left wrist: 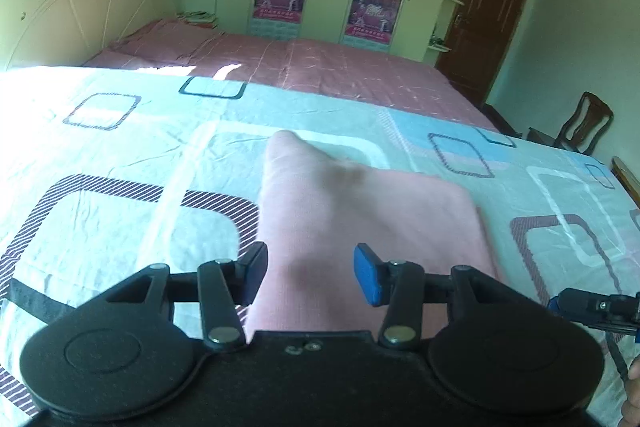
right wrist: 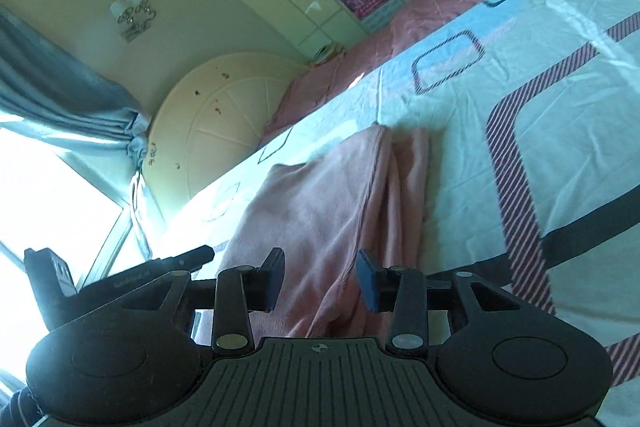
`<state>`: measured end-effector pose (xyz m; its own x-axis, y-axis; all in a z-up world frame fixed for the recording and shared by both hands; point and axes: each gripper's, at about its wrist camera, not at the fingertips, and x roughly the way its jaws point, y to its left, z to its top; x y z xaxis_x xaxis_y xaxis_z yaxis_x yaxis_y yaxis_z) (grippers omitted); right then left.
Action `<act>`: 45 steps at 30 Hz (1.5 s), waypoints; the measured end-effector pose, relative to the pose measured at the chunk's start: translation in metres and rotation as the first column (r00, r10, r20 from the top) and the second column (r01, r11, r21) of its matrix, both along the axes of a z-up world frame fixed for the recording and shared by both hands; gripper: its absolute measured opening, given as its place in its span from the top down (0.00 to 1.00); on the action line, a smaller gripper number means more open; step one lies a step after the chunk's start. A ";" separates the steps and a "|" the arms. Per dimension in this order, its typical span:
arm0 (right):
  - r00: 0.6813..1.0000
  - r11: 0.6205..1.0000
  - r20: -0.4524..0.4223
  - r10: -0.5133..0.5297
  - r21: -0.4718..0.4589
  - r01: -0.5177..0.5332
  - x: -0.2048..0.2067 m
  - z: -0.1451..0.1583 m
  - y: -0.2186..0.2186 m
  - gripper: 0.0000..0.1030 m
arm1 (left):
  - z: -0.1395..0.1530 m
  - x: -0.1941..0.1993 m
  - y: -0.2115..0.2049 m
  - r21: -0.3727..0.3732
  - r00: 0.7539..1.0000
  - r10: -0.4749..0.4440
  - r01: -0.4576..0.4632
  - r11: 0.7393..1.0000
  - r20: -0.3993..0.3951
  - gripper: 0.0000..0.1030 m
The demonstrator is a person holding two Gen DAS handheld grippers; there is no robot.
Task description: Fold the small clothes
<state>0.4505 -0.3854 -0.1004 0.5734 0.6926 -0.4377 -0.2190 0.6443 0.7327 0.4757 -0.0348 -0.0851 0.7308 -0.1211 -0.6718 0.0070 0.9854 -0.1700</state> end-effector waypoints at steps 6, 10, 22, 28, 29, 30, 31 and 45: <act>0.998 0.997 -0.049 0.025 -0.068 -0.028 0.022 -0.016 0.023 0.61 | -0.025 -0.001 0.014 0.008 0.998 -0.002 0.002 1.000 -0.062 0.55; 0.998 0.988 -0.060 -0.006 -0.157 -0.003 0.033 -0.024 0.035 0.61 | -0.031 -0.005 0.018 -0.020 0.999 -0.009 0.008 1.000 -0.053 0.55; 0.998 0.962 -0.056 -0.003 -0.272 -0.012 0.051 -0.028 0.064 0.61 | -0.041 0.006 0.023 -0.013 0.991 -0.124 0.123 0.992 -0.057 0.52; 1.000 0.939 -0.006 0.015 -0.344 -0.016 0.052 -0.016 0.074 0.92 | -0.030 0.004 0.016 0.034 0.985 -0.171 0.171 0.985 -0.004 0.61; 1.000 0.936 0.017 0.014 -0.353 -0.007 0.049 -0.010 0.072 0.92 | -0.027 0.002 0.013 0.039 0.984 -0.180 0.179 0.983 0.010 0.61; 0.999 0.935 0.039 0.009 -0.354 0.005 0.045 -0.003 0.069 0.92 | -0.024 0.001 0.010 0.036 0.981 -0.192 0.191 0.981 0.023 0.60; 0.998 0.938 0.057 0.007 -0.346 0.014 0.041 0.003 0.065 0.92 | -0.021 0.000 0.006 0.032 0.977 -0.211 0.210 0.977 0.033 0.60; 0.997 0.954 0.020 -0.072 -0.290 0.075 0.044 -0.018 0.032 0.83 | -0.010 0.028 -0.013 0.090 0.947 -0.322 0.321 0.943 -0.008 0.51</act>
